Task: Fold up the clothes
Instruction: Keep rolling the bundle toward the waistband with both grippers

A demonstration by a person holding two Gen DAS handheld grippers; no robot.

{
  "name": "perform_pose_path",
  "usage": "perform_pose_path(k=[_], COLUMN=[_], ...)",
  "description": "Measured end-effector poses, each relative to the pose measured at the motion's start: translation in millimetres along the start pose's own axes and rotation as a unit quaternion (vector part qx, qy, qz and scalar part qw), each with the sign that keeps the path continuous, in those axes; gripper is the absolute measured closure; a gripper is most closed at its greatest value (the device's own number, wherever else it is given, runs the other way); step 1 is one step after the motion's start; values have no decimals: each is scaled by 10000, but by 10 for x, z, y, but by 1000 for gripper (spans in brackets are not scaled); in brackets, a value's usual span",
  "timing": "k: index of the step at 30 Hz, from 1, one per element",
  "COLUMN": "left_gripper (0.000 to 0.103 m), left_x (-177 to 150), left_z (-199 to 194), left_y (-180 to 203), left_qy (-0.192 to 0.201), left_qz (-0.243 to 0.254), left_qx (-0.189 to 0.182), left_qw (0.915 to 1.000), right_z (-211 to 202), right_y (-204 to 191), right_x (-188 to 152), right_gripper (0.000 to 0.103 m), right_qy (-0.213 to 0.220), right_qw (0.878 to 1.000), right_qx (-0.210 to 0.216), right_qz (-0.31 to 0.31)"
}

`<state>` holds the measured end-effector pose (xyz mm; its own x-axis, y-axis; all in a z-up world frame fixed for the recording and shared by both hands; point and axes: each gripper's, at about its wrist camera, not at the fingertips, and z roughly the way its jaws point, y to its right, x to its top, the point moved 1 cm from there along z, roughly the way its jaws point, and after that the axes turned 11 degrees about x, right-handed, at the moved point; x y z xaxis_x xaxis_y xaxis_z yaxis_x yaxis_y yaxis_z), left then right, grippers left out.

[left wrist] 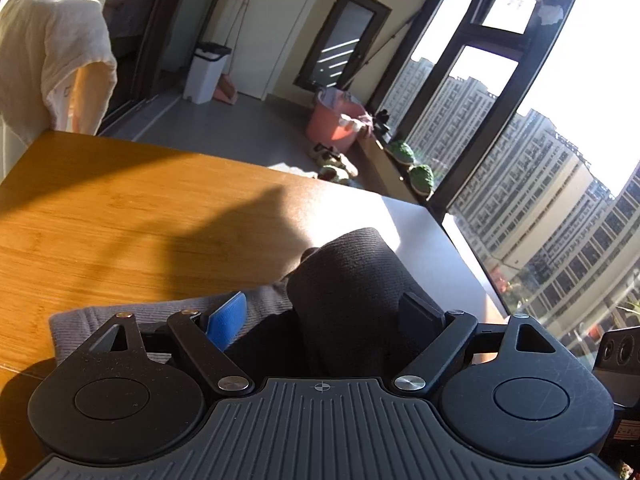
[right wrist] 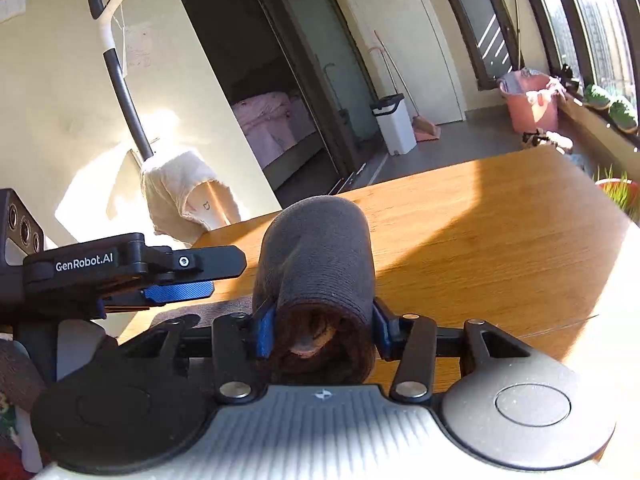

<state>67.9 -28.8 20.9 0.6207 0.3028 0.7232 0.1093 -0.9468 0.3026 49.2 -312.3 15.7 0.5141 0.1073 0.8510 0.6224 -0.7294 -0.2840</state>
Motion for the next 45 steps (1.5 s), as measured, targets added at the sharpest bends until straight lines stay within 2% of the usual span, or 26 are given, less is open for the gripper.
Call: perform_pose_path(k=[3,7,10,12,13,14,16,18,21,24,25,27,28,29,30,31,32,33,34,37,38,39,40,41,43,45], left_gripper=[11,11,10,11,11,11,11,10,10,10,10,12,13,12,12,11,11,11,11,7,7,5,5,5,4,3], left_x=[43,54,58,50,40,32,15,0,-8,-11,-7,27,45,68,92,116,141,165,181,210,201,170,138,106,11,-103], left_z=[-32,9,39,81,102,125,167,192,194,174,162,83,43,-10,-64,-94,-121,-149,-163,-201,-213,-201,-186,-171,-97,-48], left_y=[52,177,366,460,472,460,406,330,269,208,193,146,122,75,26,-11,-46,-81,-83,-14,34,72,109,146,154,61], left_qy=[61,-84,-31,1,19,3,-54,-106,-118,-121,-118,-22,29,93,158,189,218,246,242,228,227,209,189,169,108,28], left_qz=[-15,-71,196,437,542,589,590,483,371,302,277,189,144,50,-49,-151,-253,-355,-409,-449,-384,-274,-159,-45,104,-49], left_qx=[-51,-296,-248,-60,49,100,138,119,90,61,51,118,154,157,157,159,160,162,121,-53,-85,-6,84,174,364,210], left_qw=[10000,9995,9995,9990,9985,9982,9981,9987,9992,9995,9995,9997,9998,9998,9997,9996,9993,9989,9988,9987,9990,9994,9997,9997,9992,9998], right_z=[20,184,243,157,95,2,-142,-137,-14,56,34,-35,-93,-74,-34,7,90,150,243,403,431,438,426,399,278,140], right_y=[-259,-718,-871,-791,-721,-598,-328,-72,137,326,366,240,73,-132,-326,-519,-718,-837,-1001,-1258,-1296,-1310,-1314,-1294,-1181,-1030], right_x=[-38,-191,-239,-175,-131,-81,-37,-49,-104,-155,-139,-47,-9,8,-28,-70,-158,-241,-373,-667,-729,-757,-751,-702,-600,-441], right_gripper=[52,45,35,30,22,15,12,12,12,47,54,55,55,54,54,54,53,53,52,51,49,48,48,46,38,21], right_qy=[-315,-497,-489,-370,-285,-147,70,154,130,84,117,192,163,82,-39,-165,-275,-362,-445,-443,-425,-414,-404,-435,-481,-537], right_qw=[9883,9559,9468,9635,9733,9855,9979,9984,9904,9750,9732,9869,9974,9994,9925,9784,9564,9393,9122,8485,8364,8325,8369,8500,8820,9217], right_qx=[-643,-1114,-1055,-694,-458,-170,212,459,876,1268,1273,821,383,-76,-405,-711,-970,-1121,-1326,-1788,-1862,-1873,-1809,-1681,-1396,-889], right_qz=[-1345,-2673,-3001,-2560,-2232,-1684,-601,301,1059,1825,1914,1373,596,-340,-1153,-1935,-2742,-3224,-3852,-4961,-5138,-5198,-5150,-4974,-4476,-3737])
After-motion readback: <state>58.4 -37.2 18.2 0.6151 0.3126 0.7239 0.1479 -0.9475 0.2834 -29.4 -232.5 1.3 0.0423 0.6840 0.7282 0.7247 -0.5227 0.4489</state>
